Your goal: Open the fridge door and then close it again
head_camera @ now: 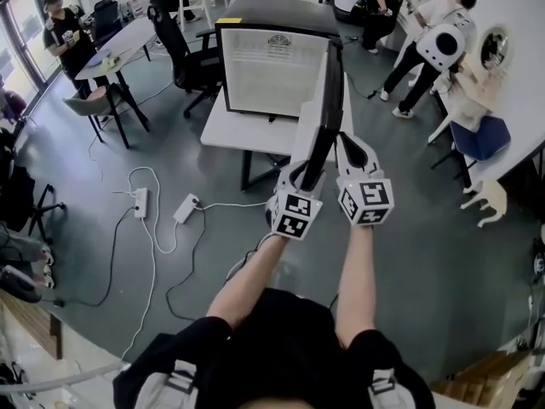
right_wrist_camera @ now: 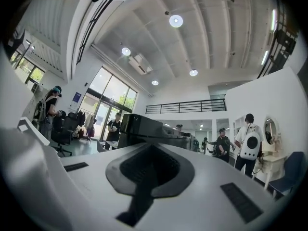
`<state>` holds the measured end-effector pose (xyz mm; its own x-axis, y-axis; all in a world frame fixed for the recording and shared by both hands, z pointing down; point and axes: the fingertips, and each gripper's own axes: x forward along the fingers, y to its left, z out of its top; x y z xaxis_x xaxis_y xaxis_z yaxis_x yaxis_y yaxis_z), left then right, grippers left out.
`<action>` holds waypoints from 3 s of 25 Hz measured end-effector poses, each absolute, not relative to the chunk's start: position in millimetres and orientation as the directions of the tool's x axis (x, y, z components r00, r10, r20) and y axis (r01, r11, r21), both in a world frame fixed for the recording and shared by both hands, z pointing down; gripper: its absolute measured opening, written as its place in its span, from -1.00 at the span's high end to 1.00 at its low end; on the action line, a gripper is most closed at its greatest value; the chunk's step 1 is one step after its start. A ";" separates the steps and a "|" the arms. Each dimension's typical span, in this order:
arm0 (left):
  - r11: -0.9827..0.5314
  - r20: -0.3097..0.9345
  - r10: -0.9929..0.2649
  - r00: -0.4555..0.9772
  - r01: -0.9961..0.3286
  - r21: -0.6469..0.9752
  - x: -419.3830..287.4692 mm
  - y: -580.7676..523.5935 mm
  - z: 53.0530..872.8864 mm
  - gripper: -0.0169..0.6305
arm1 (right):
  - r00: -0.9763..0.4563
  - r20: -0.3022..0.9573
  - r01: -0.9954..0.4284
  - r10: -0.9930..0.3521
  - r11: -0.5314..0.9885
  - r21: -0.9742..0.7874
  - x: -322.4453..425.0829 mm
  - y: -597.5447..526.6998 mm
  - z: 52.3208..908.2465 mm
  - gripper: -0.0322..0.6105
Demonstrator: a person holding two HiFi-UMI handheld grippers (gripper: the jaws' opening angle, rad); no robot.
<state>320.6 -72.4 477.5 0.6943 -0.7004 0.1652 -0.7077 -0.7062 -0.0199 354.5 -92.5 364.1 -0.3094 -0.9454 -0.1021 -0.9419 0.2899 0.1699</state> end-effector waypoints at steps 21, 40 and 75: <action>-0.559 0.077 -0.825 0.559 -0.829 0.026 172.7 -184.1 476.8 0.47 | -0.540 -0.145 -0.837 -0.829 0.511 0.194 203.8 -184.2 372.8 0.91; -0.722 0.083 -0.685 0.723 -0.690 0.049 66.7 -428.2 475.2 0.42 | -0.451 -0.140 -0.882 -0.882 0.416 0.220 93.5 -408.6 370.7 0.91; -0.620 -0.017 -0.781 0.624 -0.772 0.136 79.3 -478.2 451.0 0.95 | -0.191 -0.050 -0.980 -0.980 0.188 0.071 217.2 -461.5 424.0 0.92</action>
<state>79.3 -478.2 451.0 0.6242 -0.7811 -0.0167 -0.7725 -0.6202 0.1364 217.2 -461.5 424.0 -0.1913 -0.9802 -0.0501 -0.9797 0.1875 0.0715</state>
